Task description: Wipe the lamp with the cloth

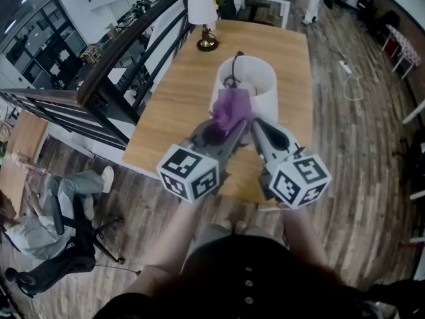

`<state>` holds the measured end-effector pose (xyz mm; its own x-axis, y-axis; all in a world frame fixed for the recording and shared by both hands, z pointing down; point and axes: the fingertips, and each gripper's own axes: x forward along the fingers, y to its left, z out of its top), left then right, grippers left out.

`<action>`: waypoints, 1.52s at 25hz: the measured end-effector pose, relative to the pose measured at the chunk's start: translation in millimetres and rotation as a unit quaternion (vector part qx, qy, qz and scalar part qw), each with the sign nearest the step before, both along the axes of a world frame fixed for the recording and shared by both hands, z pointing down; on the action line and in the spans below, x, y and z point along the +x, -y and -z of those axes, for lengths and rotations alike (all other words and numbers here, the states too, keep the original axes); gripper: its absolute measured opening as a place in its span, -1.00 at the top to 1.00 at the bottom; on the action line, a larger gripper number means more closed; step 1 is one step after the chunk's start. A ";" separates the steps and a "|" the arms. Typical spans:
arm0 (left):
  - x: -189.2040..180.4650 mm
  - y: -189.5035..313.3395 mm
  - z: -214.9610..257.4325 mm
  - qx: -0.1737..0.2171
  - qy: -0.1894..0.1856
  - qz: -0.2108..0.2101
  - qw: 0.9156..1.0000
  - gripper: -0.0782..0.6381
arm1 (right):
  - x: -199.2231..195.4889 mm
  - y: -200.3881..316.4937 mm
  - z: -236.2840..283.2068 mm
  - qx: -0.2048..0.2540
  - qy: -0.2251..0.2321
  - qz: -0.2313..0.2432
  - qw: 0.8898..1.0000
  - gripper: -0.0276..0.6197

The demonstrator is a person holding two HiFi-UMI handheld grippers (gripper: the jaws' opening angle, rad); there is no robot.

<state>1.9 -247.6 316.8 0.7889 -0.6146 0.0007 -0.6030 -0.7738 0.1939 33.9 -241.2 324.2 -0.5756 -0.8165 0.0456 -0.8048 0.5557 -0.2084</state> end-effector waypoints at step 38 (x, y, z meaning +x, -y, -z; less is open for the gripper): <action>8.3 -24.7 -95.4 -0.111 0.019 -0.010 0.994 0.56 | 6.6 -20.6 -62.6 -0.077 -0.011 -0.013 0.997 0.88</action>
